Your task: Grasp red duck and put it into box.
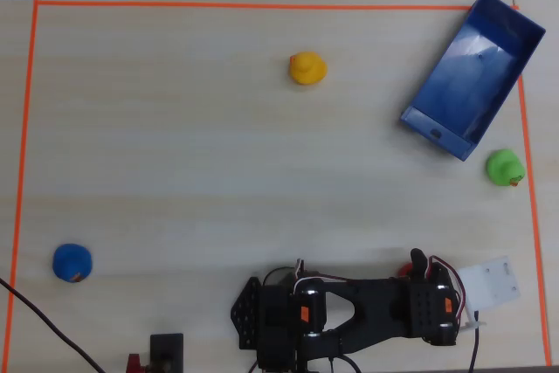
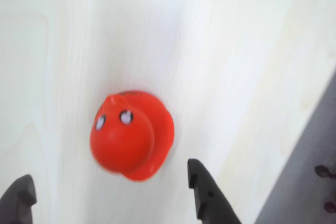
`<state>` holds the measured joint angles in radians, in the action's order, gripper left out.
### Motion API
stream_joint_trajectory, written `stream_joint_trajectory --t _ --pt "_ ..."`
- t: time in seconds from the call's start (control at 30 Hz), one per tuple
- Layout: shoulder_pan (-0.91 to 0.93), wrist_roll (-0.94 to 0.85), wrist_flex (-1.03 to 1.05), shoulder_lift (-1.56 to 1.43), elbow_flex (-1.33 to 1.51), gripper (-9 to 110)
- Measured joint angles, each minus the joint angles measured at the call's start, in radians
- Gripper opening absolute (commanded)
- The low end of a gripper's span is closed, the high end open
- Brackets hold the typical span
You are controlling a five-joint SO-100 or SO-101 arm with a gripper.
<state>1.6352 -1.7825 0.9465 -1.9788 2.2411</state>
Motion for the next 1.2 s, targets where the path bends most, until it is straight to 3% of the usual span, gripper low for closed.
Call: stream_joint_trajectory --t 0.33,1.2 --pt "-0.017 0.023 -0.012 0.222 -0.187 40" --pt "-0.018 0.023 0.031 0.225 -0.15 38"
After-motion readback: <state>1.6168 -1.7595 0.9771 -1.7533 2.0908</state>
